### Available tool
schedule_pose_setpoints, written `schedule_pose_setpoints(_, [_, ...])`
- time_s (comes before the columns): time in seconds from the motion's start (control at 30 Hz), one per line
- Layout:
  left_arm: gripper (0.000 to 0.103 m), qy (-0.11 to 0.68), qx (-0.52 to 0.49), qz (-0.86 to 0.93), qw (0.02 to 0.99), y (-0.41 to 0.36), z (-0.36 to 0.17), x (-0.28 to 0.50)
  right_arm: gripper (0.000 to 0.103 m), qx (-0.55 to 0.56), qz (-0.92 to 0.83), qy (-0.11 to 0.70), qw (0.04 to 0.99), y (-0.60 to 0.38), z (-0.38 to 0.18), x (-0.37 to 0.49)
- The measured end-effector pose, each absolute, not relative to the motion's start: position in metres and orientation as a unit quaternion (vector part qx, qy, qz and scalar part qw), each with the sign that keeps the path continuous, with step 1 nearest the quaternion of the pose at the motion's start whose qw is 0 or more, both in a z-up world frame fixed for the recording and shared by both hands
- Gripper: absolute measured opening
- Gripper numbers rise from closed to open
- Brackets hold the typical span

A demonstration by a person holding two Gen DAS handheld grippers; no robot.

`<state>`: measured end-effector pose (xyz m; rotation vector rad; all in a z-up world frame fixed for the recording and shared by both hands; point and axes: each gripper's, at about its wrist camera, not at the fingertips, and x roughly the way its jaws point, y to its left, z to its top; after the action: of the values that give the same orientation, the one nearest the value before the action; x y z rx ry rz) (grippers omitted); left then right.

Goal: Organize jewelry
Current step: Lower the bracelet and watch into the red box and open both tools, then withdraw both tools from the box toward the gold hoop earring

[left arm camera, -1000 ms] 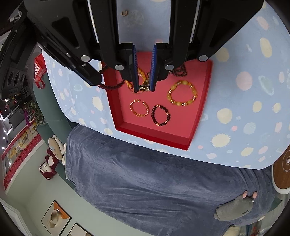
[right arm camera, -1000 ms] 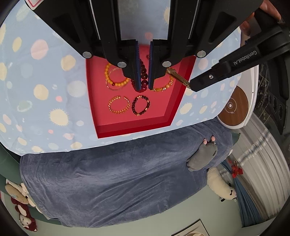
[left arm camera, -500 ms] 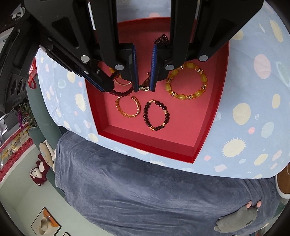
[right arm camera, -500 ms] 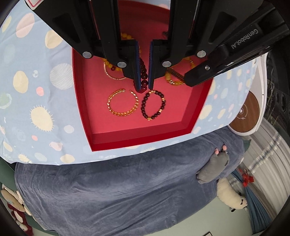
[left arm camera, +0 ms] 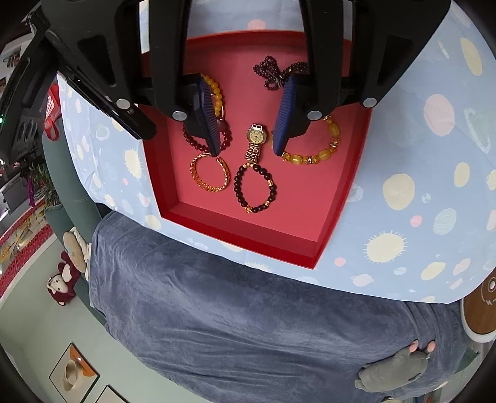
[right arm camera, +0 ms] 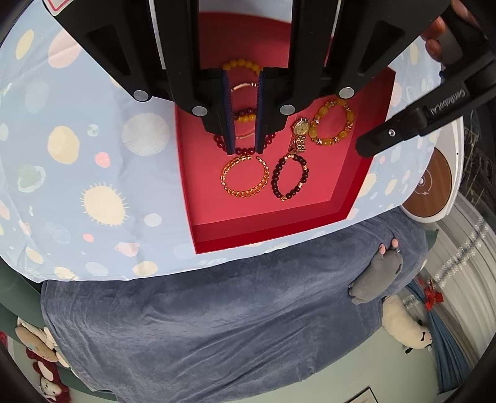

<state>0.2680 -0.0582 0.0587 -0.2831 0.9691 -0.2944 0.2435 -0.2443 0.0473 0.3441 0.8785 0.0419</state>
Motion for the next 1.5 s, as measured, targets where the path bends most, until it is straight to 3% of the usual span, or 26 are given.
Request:
schedule_pose_setpoints(0.43, [0.035, 0.461, -0.129, -0.132, 0.868, -0.023, 0.069, 0.188, 0.023, 0.150, 0.022, 0.424, 0.893, -0.237, 0.064, 0.154])
schedule_pose_setpoints(0.9, [0.035, 0.497, -0.110, -0.111, 0.854, 0.003, 0.030, 0.099, 0.023, 0.123, 0.023, 0.487, 0.864, -0.208, 0.014, 0.059])
schedule_pose_setpoints(1.1, [0.042, 0.503, -0.108, -0.110, 0.850, 0.007, 0.015, 0.075, 0.023, 0.118, 0.017, 0.500, 0.858, -0.203, 0.000, 0.047])
schedule_pose_setpoints(1.5, [0.043, 0.516, -0.091, -0.099, 0.846, 0.011, -0.002, 0.061, 0.023, 0.102, 0.012, 0.500, 0.860, -0.194, -0.008, 0.069])
